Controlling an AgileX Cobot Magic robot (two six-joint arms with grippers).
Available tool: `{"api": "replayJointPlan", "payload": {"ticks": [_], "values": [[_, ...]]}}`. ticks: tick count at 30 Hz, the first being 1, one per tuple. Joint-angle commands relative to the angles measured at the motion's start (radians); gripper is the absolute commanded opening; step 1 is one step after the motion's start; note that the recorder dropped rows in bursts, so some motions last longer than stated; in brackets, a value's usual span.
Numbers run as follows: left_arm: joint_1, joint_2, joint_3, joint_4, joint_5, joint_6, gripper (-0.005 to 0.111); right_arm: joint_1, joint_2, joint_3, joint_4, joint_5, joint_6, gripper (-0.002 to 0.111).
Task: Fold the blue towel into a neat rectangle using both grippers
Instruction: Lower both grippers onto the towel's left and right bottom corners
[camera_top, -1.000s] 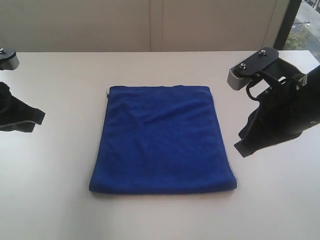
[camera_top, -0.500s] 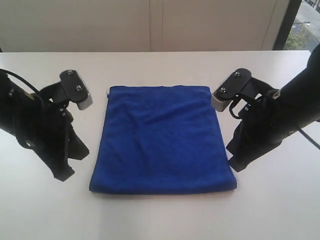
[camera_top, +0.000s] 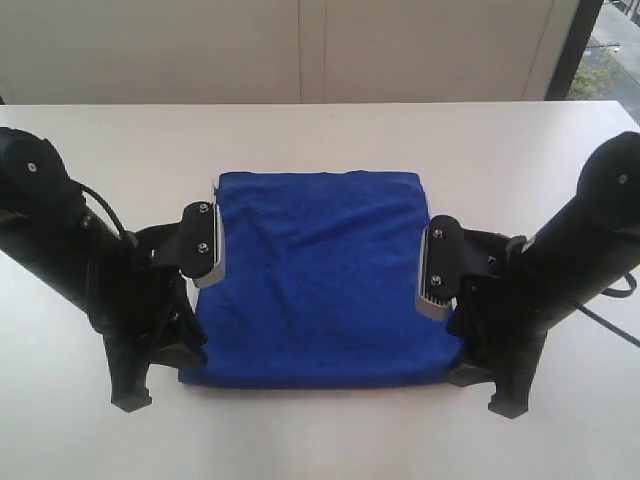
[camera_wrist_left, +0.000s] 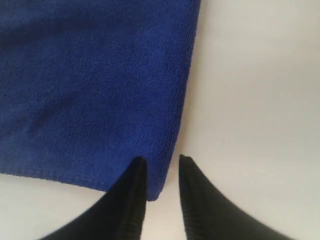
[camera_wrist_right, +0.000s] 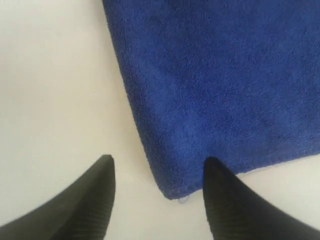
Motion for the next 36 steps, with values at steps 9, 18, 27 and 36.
{"api": "replayJointPlan", "payload": {"ticks": [9,18,27,36], "values": [[-0.006,0.119,0.006,-0.066,0.042,0.120,0.048,0.000,0.035,0.064,0.052,-0.114,-0.165,0.052],[-0.006,0.152,0.006,-0.068,0.062,0.120,0.048,0.000,0.115,0.064,0.054,-0.125,-0.165,0.052],[-0.006,0.142,0.006,-0.059,0.064,0.124,0.048,0.000,0.094,0.063,0.054,-0.121,-0.161,0.052],[-0.006,0.016,0.004,-0.037,0.062,0.128,0.048,0.000,-0.040,0.064,0.054,-0.121,-0.161,0.052]]}}
